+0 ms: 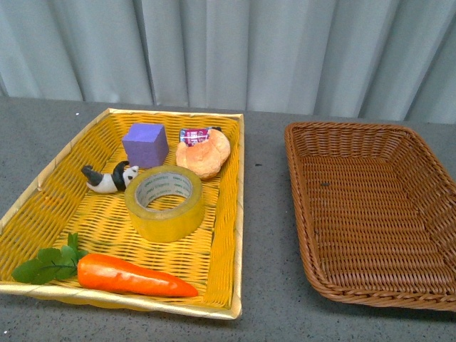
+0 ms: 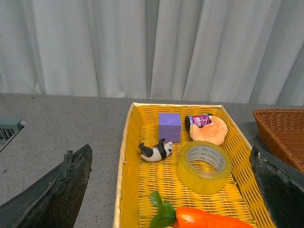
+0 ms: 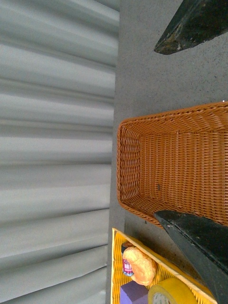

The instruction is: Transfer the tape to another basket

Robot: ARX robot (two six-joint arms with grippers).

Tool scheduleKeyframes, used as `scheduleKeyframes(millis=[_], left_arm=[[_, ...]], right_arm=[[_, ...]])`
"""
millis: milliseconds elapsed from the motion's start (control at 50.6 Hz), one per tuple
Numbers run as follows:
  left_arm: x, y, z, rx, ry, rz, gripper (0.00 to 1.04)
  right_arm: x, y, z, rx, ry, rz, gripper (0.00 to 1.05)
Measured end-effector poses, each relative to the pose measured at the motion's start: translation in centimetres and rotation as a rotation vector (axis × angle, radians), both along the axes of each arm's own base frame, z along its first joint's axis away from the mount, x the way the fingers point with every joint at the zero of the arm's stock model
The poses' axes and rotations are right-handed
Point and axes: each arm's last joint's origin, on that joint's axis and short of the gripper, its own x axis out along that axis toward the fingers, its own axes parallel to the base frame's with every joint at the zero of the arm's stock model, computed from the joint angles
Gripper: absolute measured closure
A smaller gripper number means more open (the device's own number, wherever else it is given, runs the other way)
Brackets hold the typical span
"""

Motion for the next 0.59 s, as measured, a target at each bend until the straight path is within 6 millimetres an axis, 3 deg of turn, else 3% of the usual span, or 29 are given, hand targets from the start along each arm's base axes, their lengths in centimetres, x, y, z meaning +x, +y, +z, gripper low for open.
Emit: scheduleKeyframes(millis=[593], left_arm=[[0.0,0.0,0.0,0.0,0.0,0.0,0.07]], right_arm=[[0.0,0.0,0.0,0.0,0.0,0.0,0.09]])
